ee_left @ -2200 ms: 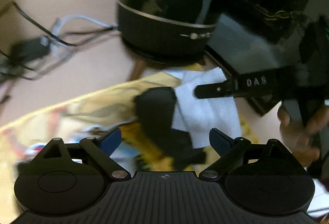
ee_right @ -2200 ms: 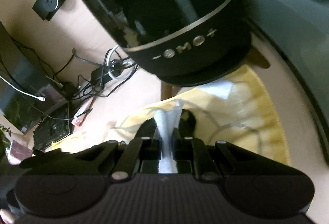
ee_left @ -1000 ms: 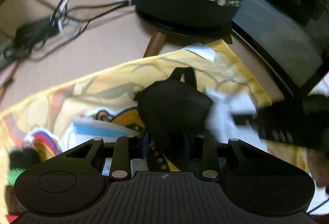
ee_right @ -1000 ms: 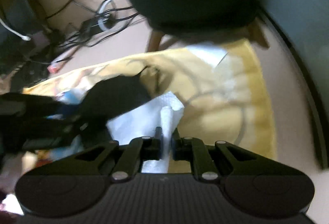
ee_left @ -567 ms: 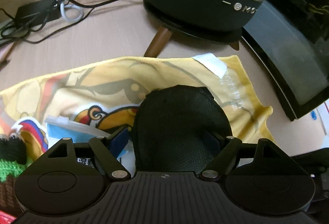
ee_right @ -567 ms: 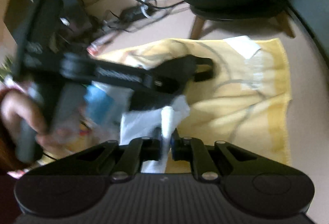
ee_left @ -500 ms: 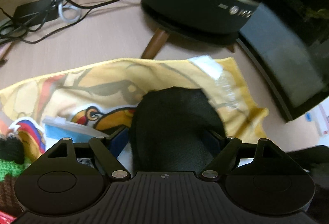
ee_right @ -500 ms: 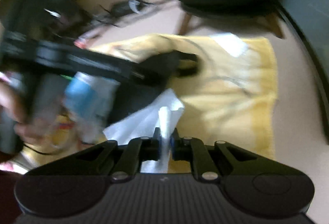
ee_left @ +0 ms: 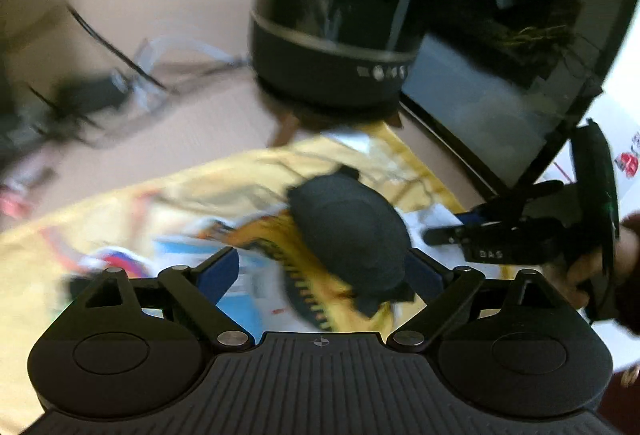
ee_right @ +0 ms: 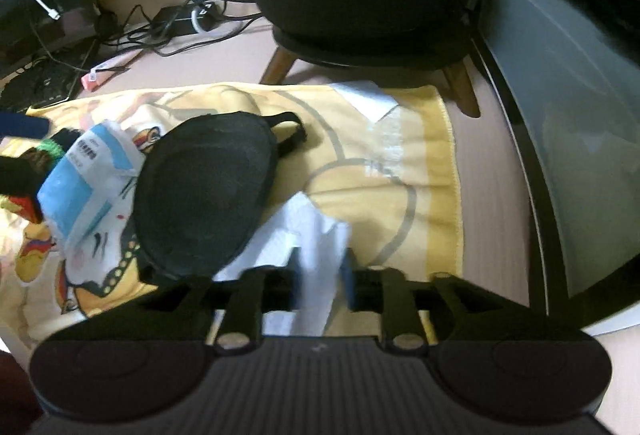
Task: Organize soft objects
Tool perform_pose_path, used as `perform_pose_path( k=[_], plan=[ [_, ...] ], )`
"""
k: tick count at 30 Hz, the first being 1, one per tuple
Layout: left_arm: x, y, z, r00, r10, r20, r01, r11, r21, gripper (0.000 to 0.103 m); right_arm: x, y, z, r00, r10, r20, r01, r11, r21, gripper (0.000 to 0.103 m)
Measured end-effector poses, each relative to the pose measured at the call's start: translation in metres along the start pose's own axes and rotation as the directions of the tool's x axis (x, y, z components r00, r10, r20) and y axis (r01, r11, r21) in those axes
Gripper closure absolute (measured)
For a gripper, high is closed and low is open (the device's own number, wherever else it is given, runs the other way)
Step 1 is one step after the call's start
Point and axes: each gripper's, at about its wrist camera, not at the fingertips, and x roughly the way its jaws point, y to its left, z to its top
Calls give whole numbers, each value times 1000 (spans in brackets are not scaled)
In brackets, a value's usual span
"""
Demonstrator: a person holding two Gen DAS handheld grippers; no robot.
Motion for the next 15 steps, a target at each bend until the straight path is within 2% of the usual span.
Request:
perform_pose_path(
  k=[2,3,4,5,7,10,12,13,15],
  plan=[
    [-22,2,-11,992,115,57,-115,993,9,3,-6,9,0,999,-20,25,20,1000,-1,58],
    [-30,4,-17,984,165,72,-165,986,-8,2,-10,14,0,998,-38,41,38,999,2,56],
    [-36,7,-24,975,208,74,-205,978,-39,2,-16,19,1,997,-53,64,53,999,12,47],
    [-40,10,-29,971,231,64,-226,971,-73,2,-16,24,4,994,-62,88,60,998,25,30],
    [-43,14,-38,966,255,27,-249,958,-143,0,-30,33,7,986,-75,150,64,995,77,11],
    [-45,18,-47,958,281,-56,-286,923,-257,0,-52,48,12,977,-102,185,75,986,149,9],
    [-52,18,-54,956,272,-106,-292,897,-331,0,-69,63,10,976,-105,191,71,982,174,5],
    [-57,17,-60,957,265,-116,-289,891,-352,0,-79,72,6,976,-95,194,61,983,174,0],
    [-65,8,-75,951,281,-126,-307,887,-345,0,-89,91,-11,973,-98,210,69,988,141,0]
  ],
)
